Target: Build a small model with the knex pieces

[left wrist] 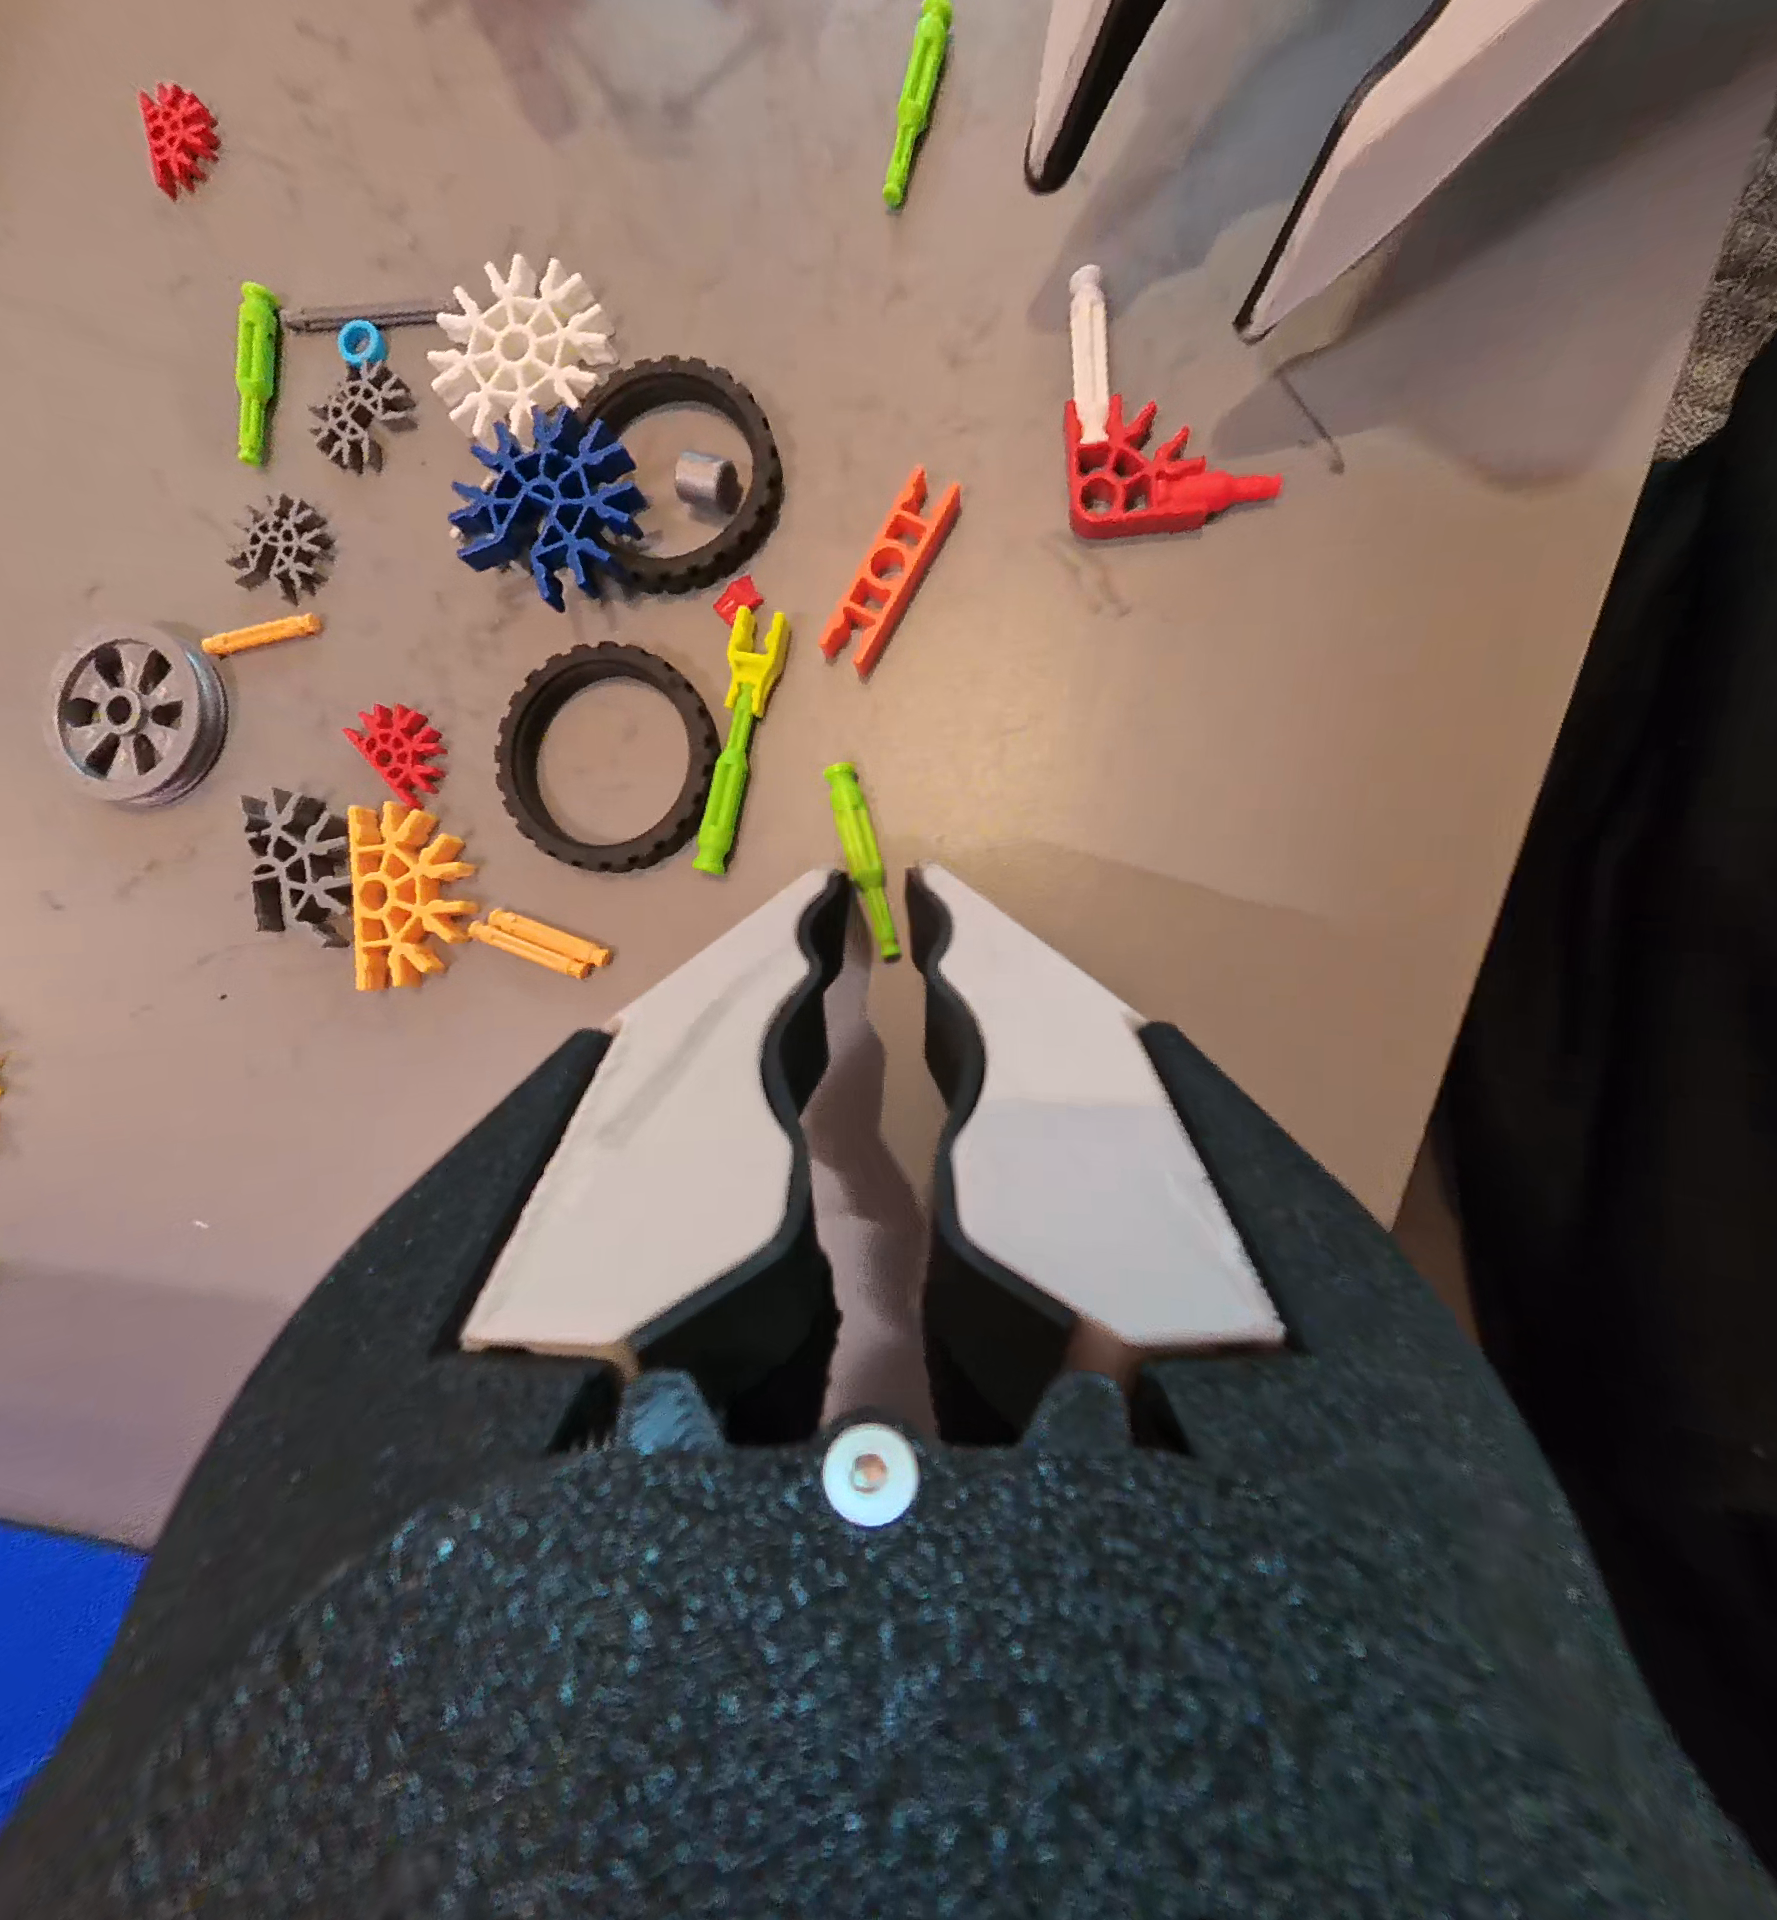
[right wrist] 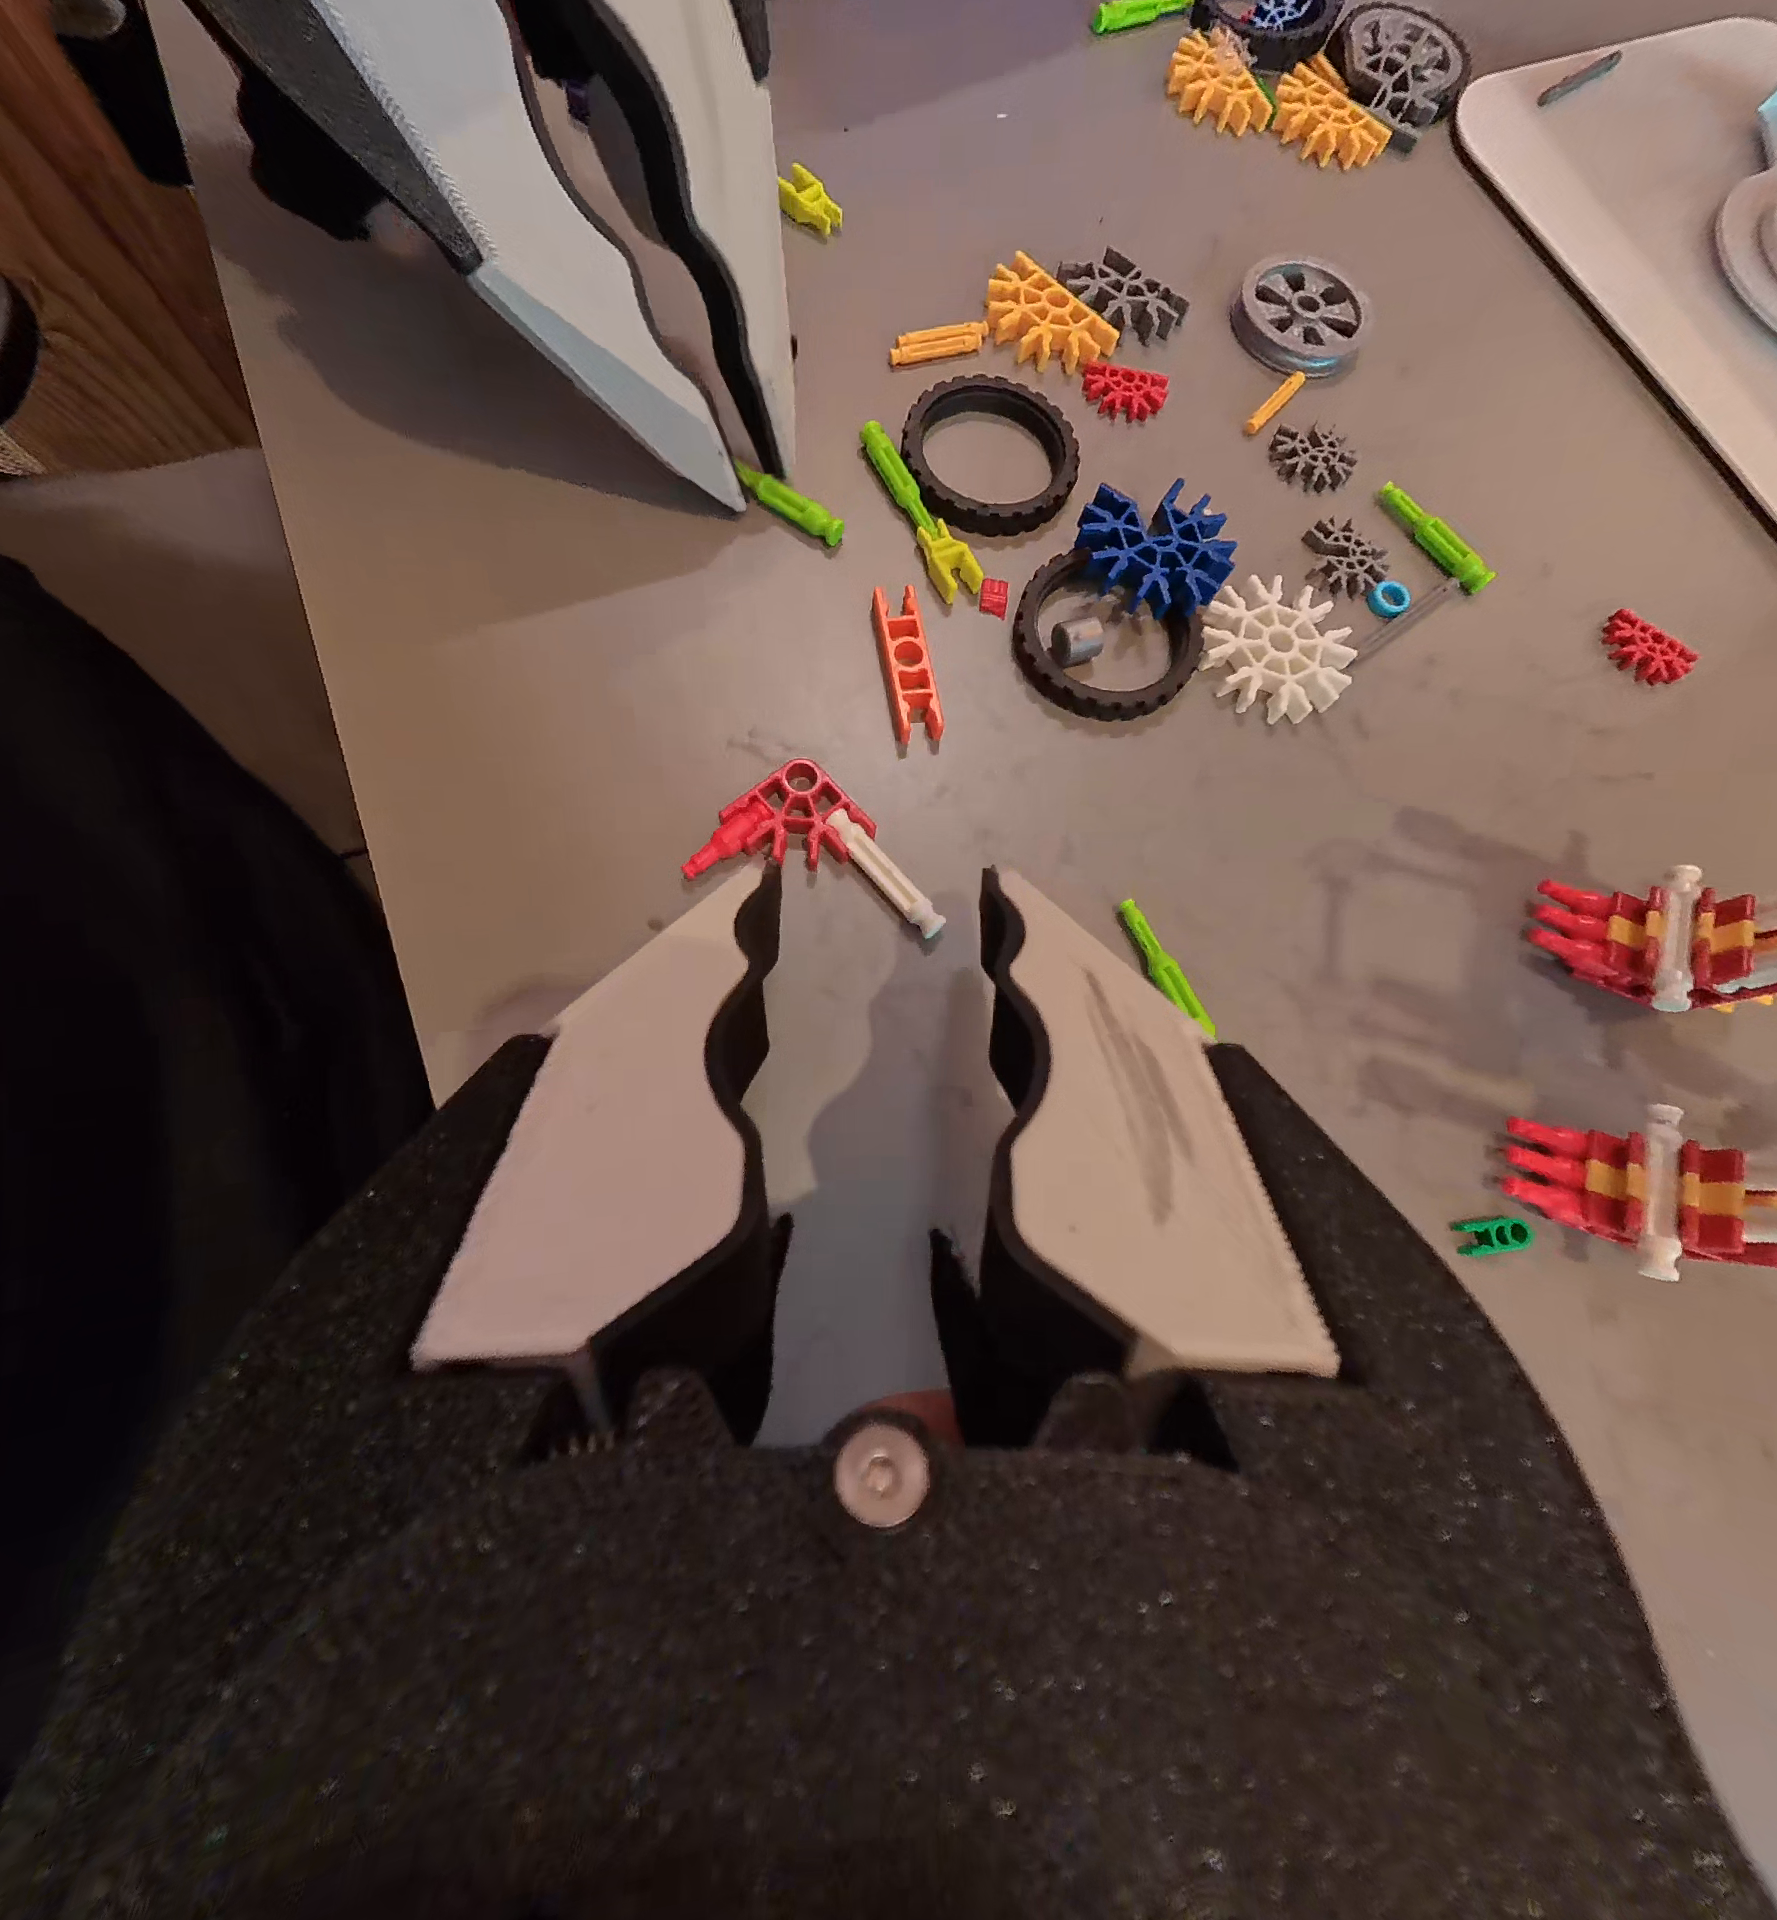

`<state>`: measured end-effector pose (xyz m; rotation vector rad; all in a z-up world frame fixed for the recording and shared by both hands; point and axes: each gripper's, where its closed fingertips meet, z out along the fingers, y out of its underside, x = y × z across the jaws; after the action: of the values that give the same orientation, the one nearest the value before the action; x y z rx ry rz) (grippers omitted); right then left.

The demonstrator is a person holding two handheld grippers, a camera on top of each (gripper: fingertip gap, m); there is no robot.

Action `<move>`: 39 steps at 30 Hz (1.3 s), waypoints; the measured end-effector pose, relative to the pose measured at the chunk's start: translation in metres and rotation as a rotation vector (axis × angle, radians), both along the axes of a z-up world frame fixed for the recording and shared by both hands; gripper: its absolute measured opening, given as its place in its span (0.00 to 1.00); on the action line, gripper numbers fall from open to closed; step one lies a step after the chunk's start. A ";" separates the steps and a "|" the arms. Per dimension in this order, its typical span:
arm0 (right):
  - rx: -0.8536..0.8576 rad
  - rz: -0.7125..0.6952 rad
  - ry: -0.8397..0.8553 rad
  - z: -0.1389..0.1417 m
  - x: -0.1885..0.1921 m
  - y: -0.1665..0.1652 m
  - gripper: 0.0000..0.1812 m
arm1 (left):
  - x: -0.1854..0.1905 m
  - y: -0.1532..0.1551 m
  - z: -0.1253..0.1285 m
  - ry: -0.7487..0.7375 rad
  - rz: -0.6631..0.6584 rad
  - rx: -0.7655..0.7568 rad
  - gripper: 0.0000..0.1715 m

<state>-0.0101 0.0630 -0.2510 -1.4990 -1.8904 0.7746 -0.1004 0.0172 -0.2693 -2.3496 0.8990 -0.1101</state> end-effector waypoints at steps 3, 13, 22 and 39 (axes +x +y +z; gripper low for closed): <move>-0.010 -0.010 0.012 0.002 0.002 0.002 0.21 | 0.001 0.003 -0.001 -0.014 0.012 0.017 0.02; -0.021 -0.045 0.038 0.004 0.013 0.008 0.20 | -0.008 0.014 0.008 -0.049 0.055 0.076 0.18; -0.030 -0.061 0.064 0.008 0.016 0.010 0.20 | -0.021 0.031 0.002 -0.056 0.092 0.041 0.04; -0.028 -0.132 0.163 0.032 0.025 0.019 0.20 | -0.009 0.038 0.041 -0.120 0.096 0.234 0.02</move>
<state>0.0145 0.0818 -0.2190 -1.5128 -1.6503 0.8381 -0.1098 0.0547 -0.2280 -2.1396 0.7002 -0.1003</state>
